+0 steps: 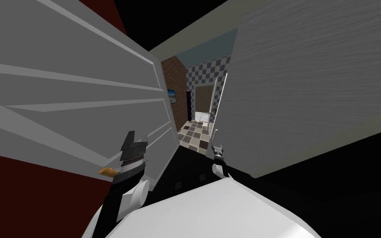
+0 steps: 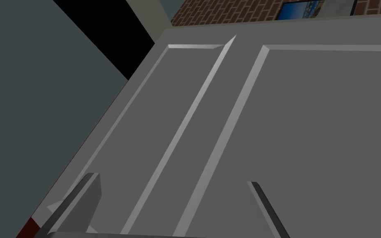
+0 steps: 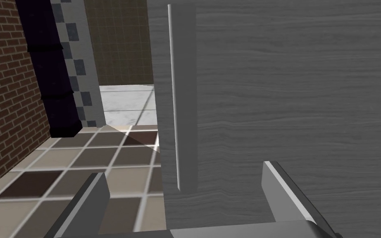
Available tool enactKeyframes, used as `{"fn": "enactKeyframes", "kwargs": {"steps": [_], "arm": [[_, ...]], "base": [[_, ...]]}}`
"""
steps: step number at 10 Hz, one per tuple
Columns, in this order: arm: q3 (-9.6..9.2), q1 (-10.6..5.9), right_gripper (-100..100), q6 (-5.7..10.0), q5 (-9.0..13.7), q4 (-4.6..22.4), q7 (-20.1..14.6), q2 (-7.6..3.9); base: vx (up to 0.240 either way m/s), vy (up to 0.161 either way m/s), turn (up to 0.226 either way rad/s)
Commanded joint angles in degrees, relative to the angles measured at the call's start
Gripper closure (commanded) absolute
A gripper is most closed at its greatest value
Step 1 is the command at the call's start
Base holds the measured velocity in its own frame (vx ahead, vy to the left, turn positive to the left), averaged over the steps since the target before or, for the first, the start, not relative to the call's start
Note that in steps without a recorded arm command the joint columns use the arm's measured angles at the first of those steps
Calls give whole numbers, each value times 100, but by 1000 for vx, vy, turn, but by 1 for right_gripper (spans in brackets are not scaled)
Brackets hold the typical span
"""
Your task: Pull the door open
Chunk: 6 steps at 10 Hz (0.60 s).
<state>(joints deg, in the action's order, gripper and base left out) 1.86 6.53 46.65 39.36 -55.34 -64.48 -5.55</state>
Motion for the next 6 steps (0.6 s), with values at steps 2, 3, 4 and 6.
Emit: {"fn": "enactKeyframes", "kwargs": {"steps": [2, 3, 4, 6], "arm": [[4, -62, -100, 60, 95, 225, -166, -10], [7, -27, -100, 20, 78, 129, -111, -5], [5, 18, -100, 50, 91, 202, -287, -141], [1, 80, -100, 83, 103, 288, -504, -319]], "base": [[64, -41, 46], [22, -18, 10], [130, 6, 26], [196, -8, 28]]}}
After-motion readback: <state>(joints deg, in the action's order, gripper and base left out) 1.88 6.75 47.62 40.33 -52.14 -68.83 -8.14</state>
